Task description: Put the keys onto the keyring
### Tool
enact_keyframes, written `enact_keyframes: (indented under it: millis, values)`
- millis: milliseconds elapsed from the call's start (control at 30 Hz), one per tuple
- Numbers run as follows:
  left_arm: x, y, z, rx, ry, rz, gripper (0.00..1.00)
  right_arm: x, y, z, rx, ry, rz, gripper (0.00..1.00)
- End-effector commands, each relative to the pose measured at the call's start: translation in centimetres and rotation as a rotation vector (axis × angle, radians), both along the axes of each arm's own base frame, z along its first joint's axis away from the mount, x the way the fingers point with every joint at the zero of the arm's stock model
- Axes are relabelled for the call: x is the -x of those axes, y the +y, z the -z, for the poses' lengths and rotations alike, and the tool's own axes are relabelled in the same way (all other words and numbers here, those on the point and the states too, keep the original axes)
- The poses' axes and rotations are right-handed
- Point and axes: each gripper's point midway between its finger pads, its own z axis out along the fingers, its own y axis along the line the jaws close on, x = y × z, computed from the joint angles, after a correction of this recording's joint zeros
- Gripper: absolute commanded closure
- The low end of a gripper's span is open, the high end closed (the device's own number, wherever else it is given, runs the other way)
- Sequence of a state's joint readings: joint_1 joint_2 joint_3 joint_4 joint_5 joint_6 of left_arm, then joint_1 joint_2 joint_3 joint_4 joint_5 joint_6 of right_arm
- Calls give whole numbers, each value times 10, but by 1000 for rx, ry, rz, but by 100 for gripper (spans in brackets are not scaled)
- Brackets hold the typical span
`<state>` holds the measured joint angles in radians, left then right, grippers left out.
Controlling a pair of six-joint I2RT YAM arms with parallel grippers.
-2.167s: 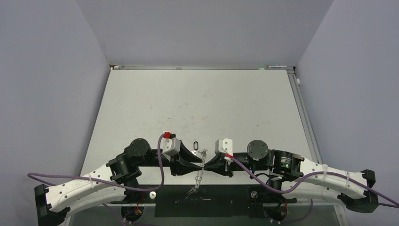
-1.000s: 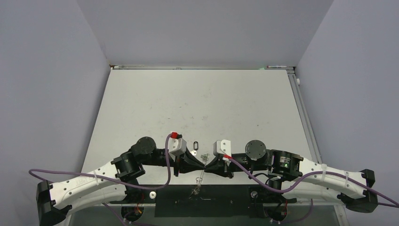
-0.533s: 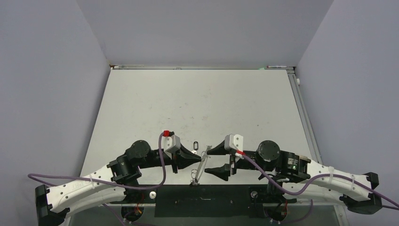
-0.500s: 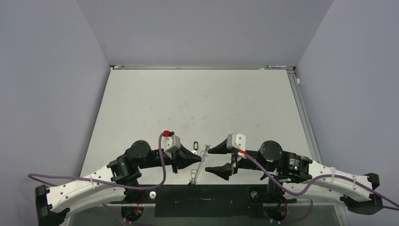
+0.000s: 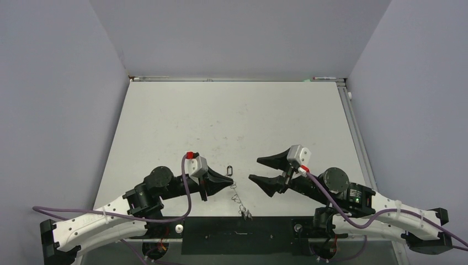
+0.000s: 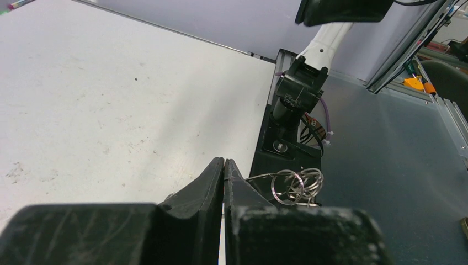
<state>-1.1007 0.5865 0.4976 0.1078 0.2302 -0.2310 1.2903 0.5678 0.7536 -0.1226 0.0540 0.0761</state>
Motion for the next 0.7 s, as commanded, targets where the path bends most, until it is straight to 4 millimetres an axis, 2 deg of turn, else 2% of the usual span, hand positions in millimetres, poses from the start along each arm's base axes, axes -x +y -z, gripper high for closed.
enact_keyframes:
  millis: [0, 167, 300, 433, 533, 667]
  values:
    - [-4, 5, -24, 93, -27, -37, 100, 4, 14, 14, 21, 1, -41, 45]
    - [0, 8, -29, 123, -43, -29, 100, 14, 29, 51, 87, -14, -129, 47]
    - [-1, 8, -27, 123, -45, -34, 100, 16, 43, 57, 103, -24, -171, 48]
    - [-5, 7, -17, 113, -40, -49, 100, 7, 54, 72, 158, -9, -184, 48]
    - [-6, 7, -9, 105, -33, -53, 100, -5, 55, 81, 162, 16, -186, 49]
    - [-6, 7, -7, 105, -32, -55, 100, -15, 51, 82, 125, 42, -206, 52]
